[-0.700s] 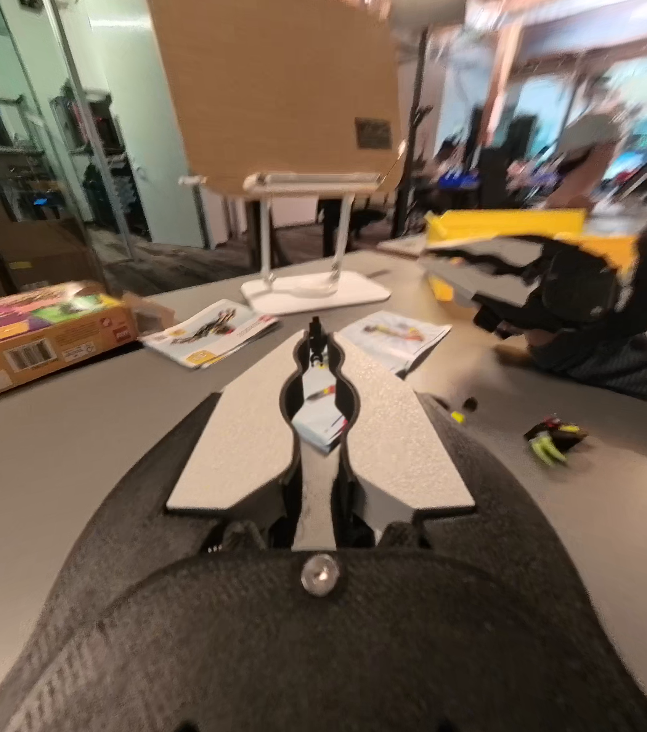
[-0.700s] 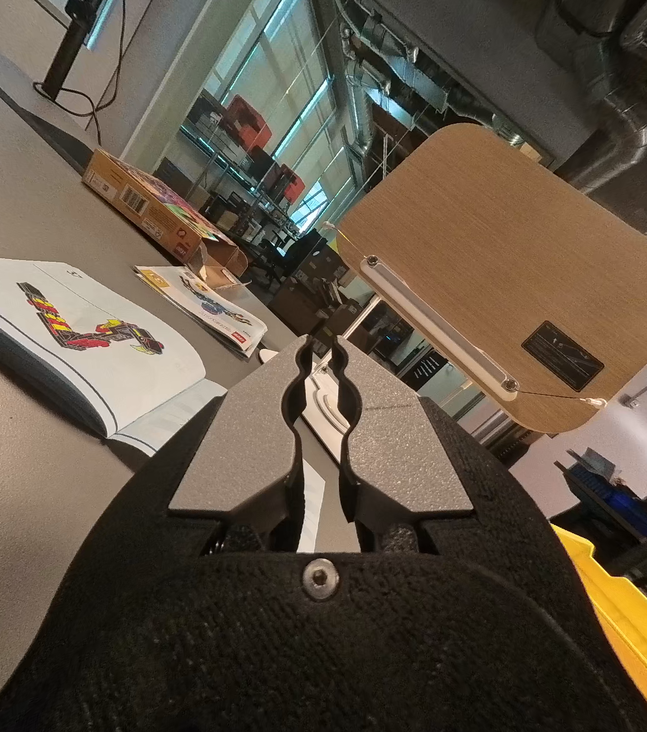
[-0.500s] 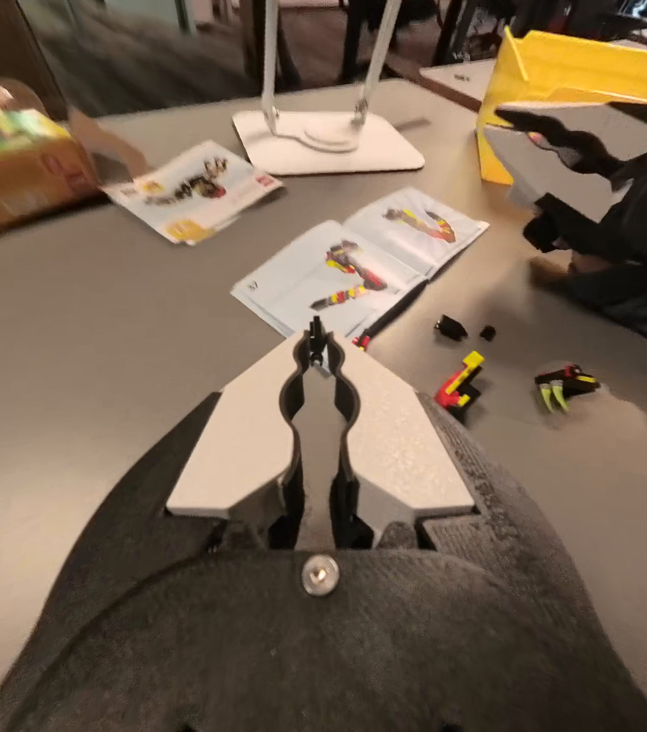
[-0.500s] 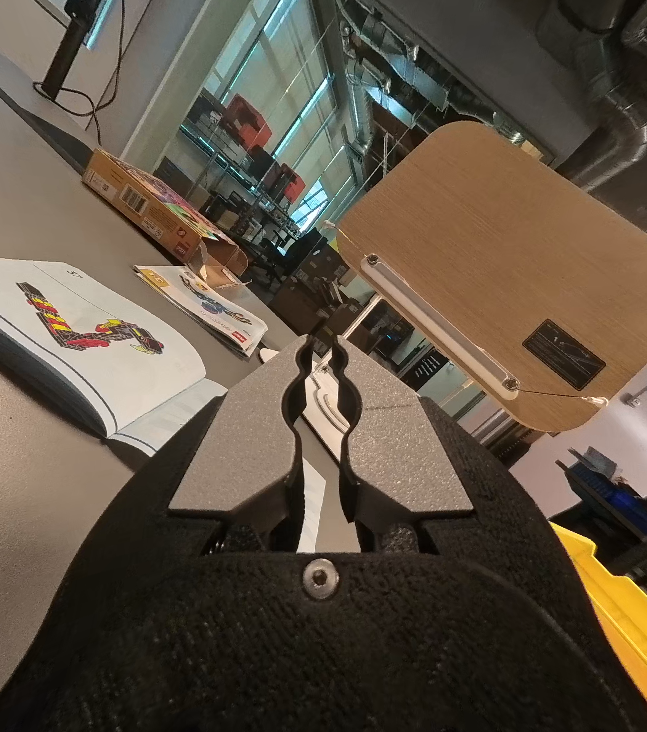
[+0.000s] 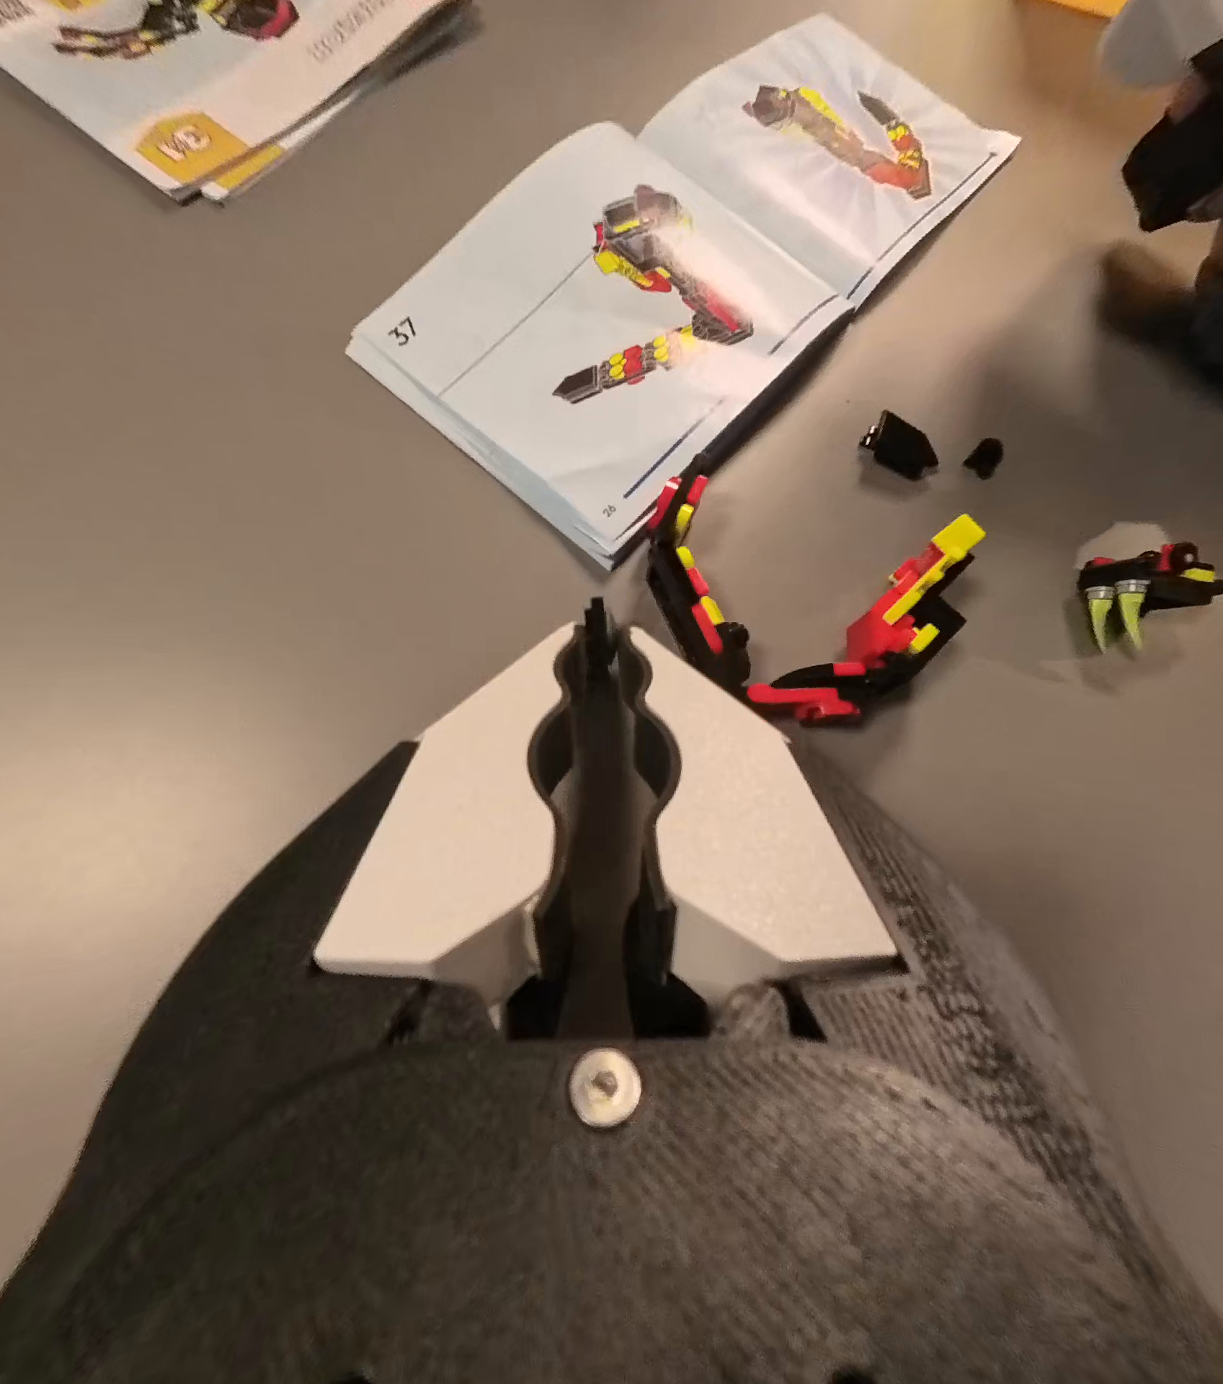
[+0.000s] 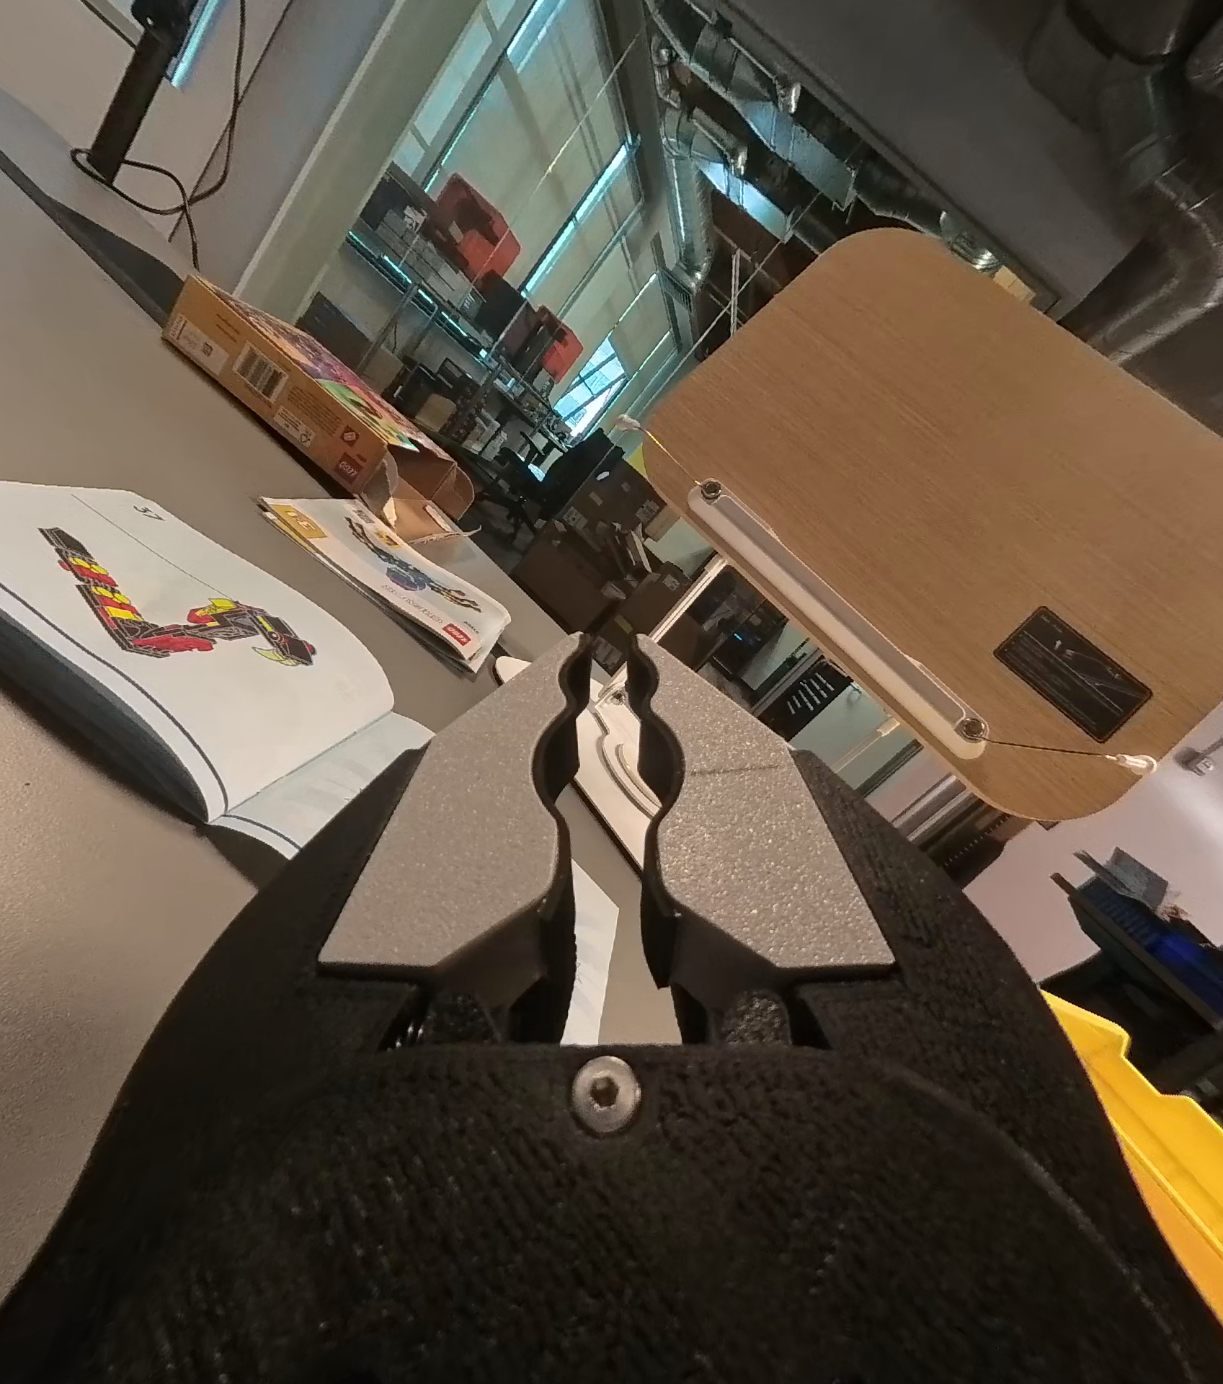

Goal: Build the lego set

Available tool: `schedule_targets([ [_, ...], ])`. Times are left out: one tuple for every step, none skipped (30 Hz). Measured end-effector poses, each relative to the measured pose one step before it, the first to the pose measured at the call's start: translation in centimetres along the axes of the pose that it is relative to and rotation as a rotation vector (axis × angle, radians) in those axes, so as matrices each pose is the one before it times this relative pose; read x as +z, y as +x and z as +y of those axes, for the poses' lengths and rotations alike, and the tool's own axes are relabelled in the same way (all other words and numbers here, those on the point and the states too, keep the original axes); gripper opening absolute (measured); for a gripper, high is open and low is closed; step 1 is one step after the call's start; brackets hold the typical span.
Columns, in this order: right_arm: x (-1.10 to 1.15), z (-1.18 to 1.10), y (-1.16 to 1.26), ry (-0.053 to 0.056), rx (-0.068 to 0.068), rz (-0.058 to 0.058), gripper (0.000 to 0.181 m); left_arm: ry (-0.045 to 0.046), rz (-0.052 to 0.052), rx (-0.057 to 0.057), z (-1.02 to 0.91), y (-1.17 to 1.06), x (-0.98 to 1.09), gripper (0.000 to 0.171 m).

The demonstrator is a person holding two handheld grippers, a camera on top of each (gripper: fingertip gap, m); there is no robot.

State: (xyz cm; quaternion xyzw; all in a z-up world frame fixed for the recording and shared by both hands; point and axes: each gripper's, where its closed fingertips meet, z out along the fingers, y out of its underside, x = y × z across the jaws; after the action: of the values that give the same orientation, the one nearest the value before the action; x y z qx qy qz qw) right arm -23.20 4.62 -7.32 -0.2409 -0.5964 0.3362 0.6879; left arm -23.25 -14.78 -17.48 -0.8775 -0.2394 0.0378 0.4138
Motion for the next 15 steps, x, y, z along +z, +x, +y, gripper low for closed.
schedule_targets([
  [0.002, -0.010, -0.019, 0.0003, -0.0009, -0.0003, 0.007, -0.00727, 0.0044, -0.0056, 0.120, 0.012, 0.062, 0.008],
  [0.001, -0.003, -0.020, 0.0003, -0.0008, -0.0009, 0.007, -0.00388, 0.0012, -0.0043, 0.079, 0.008, 0.073, 0.009],
  [-0.003, 0.004, -0.013, -0.0002, -0.0009, -0.0004, 0.007, -0.00544, -0.0013, -0.0042, 0.087, -0.022, 0.063, 0.011],
  [0.001, -0.007, -0.004, 0.0000, -0.0004, 0.0001, 0.007, 0.00053, -0.0001, -0.0044, -0.020, 0.003, 0.011, 0.012],
  [-0.008, -0.006, 0.002, 0.0003, 0.0001, 0.0002, 0.007, -0.00022, -0.0025, -0.0077, -0.012, -0.027, -0.026, 0.015],
  [0.001, -0.003, 0.007, 0.0002, -0.0002, 0.0004, 0.007, 0.00352, -0.0117, -0.0124, -0.066, -0.173, -0.054, 0.020],
  [-0.009, -0.003, 0.009, 0.0001, -0.0001, 0.0006, 0.007, 0.01321, -0.0240, -0.0092, -0.206, -0.353, -0.132, 0.028],
  [-0.008, 0.000, 0.015, 0.0003, 0.0005, 0.0008, 0.007, 0.01900, -0.0104, -0.0005, -0.308, -0.174, -0.225, 0.029],
  [0.003, -0.005, 0.021, 0.0003, 0.0004, 0.0007, 0.007, 0.02317, -0.0043, -0.0067, -0.428, -0.145, -0.308, 0.032],
  [-0.011, 0.006, 0.015, -0.0001, 0.0005, 0.0008, 0.007, 0.03032, 0.0026, -0.0146, -0.558, -0.103, -0.404, 0.035],
  [0.001, 0.000, 0.022, 0.0000, 0.0007, 0.0009, 0.007, 0.04487, 0.0063, -0.0204, -0.753, -0.122, -0.480, 0.038],
  [-0.011, 0.006, 0.022, -0.0001, 0.0003, 0.0011, 0.007, 0.06686, 0.0084, -0.0220, -1.010, -0.169, -0.581, 0.040],
  [0.002, -0.002, 0.029, 0.0001, 0.0012, 0.0016, 0.007, 0.08103, 0.0068, -0.0198, -1.210, -0.251, -0.626, 0.043],
  [-0.010, 0.007, 0.066, -0.0003, 0.0014, 0.0028, 0.007, 0.08803, -0.0024, -0.0150, -1.262, -0.417, -0.631, 0.045],
  [-0.013, 0.008, 0.137, -0.0009, 0.0012, 0.0074, 0.007, 0.09282, -0.0040, -0.0089, -1.268, -0.458, -0.606, 0.047],
])
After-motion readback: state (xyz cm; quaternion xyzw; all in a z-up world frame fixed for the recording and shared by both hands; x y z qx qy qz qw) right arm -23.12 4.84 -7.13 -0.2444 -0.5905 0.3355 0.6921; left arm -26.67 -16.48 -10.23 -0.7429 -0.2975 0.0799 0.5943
